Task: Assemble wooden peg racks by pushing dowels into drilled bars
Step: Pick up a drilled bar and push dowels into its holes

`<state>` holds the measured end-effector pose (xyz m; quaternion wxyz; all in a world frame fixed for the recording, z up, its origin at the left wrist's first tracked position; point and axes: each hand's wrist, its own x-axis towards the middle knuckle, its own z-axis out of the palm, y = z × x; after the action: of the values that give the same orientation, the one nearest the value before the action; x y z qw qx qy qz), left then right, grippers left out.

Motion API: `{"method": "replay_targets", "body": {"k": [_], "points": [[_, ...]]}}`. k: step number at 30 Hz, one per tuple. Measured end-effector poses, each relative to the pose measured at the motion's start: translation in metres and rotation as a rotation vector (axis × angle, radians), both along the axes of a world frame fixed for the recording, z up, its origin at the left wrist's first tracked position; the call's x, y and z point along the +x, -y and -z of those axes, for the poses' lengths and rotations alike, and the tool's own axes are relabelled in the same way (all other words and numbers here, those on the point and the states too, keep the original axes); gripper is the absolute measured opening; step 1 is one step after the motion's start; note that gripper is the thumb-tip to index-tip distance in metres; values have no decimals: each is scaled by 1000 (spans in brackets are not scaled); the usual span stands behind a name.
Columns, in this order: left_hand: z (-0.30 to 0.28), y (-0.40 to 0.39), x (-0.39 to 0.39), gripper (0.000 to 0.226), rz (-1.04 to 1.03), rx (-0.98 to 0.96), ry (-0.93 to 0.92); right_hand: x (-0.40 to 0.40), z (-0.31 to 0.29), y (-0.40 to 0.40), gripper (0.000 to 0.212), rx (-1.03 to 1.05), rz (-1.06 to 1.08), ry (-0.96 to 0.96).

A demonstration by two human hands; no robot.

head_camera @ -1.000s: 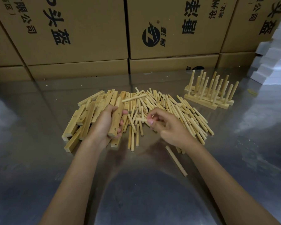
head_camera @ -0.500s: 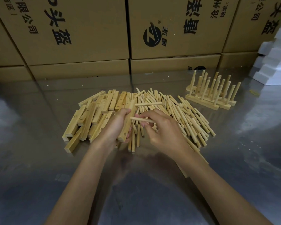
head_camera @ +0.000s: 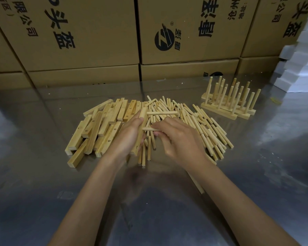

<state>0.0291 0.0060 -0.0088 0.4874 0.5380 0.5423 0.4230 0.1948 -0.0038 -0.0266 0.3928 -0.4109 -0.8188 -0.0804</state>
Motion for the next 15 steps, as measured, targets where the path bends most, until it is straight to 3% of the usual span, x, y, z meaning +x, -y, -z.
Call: {"method": "replay_targets", "body": {"k": [3,7,12,15], "points": [[0,0,-8,41,17,0,50,-3,-2,2,11,133,48,106],[3,-5,-17,39,84,-3,47,-10,3,7,8,131,7,64],[4,-5,-12,42,146,25,40,-12,7,8,14,-55,4,-119],[5,-4,-10,43,129,86,-103,-15,11,6,15,-284,25,-202]]}}
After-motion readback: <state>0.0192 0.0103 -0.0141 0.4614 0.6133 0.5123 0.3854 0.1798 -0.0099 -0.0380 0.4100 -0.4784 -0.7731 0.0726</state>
